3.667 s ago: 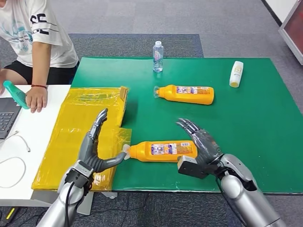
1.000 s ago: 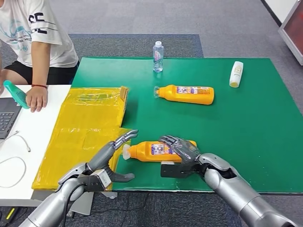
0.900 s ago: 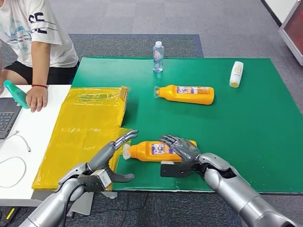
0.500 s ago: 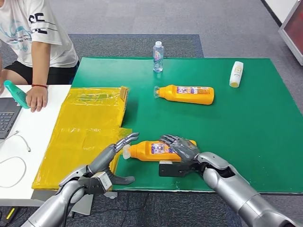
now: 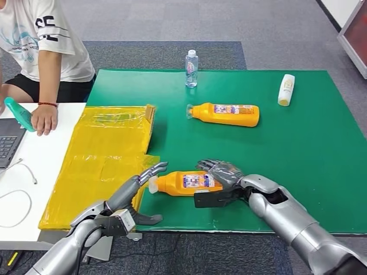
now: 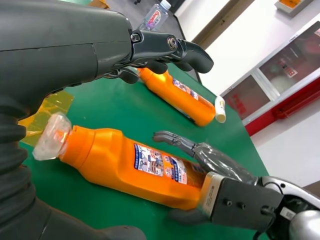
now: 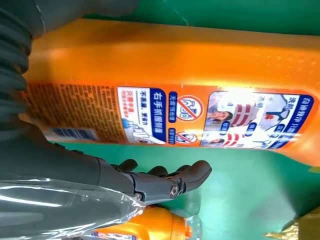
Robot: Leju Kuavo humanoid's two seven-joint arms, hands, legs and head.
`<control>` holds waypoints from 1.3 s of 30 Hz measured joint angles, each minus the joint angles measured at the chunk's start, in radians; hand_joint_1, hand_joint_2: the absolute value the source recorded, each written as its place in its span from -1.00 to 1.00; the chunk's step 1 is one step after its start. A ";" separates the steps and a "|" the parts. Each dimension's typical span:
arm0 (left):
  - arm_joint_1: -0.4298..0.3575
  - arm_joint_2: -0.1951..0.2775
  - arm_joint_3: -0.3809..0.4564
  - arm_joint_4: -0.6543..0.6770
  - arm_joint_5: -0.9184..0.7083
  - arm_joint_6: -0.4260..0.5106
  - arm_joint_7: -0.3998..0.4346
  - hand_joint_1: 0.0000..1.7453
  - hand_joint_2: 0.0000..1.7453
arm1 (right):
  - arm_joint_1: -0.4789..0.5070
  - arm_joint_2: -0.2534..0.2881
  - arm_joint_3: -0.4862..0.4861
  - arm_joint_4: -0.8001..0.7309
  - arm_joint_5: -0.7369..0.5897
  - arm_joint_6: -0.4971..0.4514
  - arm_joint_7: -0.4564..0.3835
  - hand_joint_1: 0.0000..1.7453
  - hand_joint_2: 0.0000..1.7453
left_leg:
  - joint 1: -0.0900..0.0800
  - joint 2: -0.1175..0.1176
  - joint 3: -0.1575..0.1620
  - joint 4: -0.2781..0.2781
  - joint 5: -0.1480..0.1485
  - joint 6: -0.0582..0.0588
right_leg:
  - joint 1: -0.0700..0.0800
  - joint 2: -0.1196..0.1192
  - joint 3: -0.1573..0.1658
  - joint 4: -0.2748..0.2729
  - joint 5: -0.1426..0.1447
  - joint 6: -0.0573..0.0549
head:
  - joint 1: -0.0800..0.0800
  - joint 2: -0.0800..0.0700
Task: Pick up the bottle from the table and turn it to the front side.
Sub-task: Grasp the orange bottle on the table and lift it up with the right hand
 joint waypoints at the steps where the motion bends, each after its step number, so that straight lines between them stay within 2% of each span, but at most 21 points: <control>1: -0.001 0.000 0.000 0.001 0.000 0.000 0.000 -1.00 1.00 | -0.006 0.000 0.007 0.004 -0.001 0.002 0.000 -1.00 1.00 | 0.000 0.000 0.000 0.000 0.000 0.000 | 0.000 0.000 0.000 0.000 0.000 0.000 | 0.000 0.000; 20: -0.025 0.000 0.000 0.013 0.004 -0.005 0.000 -1.00 1.00 | -0.042 0.010 0.069 0.058 -0.031 0.010 0.003 -1.00 1.00 | 0.000 0.000 0.000 0.000 0.000 0.000 | 0.000 0.000 0.000 0.000 0.000 0.000 | 0.000 0.000; 21: -0.027 0.001 0.000 0.014 0.004 -0.005 0.000 -1.00 1.00 | -0.045 0.011 0.072 0.060 -0.032 0.013 0.004 -0.82 1.00 | 0.000 0.000 0.000 0.000 0.000 0.000 | 0.000 0.000 0.000 0.000 0.000 0.000 | 0.000 0.000; 24: -0.029 0.002 0.000 0.014 0.006 -0.005 0.000 -1.00 1.00 | -0.053 0.013 0.082 0.066 -0.033 0.019 0.006 0.55 1.00 | 0.000 0.000 0.000 0.000 0.000 0.000 | 0.000 0.000 0.000 0.000 0.000 0.000 | 0.000 0.000; 25: -0.030 0.003 0.000 0.015 0.007 -0.005 0.000 -1.00 1.00 | -0.056 0.013 0.085 0.068 -0.033 0.019 0.007 0.88 1.00 | 0.000 0.000 0.000 0.000 0.000 0.000 | 0.000 0.000 0.000 0.000 0.000 0.000 | 0.000 0.000; 28: -0.032 0.004 0.000 0.015 0.008 -0.004 0.000 -1.00 1.00 | -0.062 0.013 0.095 0.073 -0.034 0.020 0.010 1.00 1.00 | 0.000 0.000 0.000 0.000 0.000 0.000 | 0.000 0.000 0.000 0.000 0.000 0.000 | 0.000 0.000; 39: -0.036 0.010 0.000 0.015 0.010 -0.002 0.000 -1.00 1.00 | -0.081 0.016 0.123 0.089 -0.041 0.023 0.014 1.00 1.00 | 0.000 0.000 0.000 0.000 0.000 0.000 | 0.000 0.000 0.000 0.000 0.000 0.000 | 0.000 0.000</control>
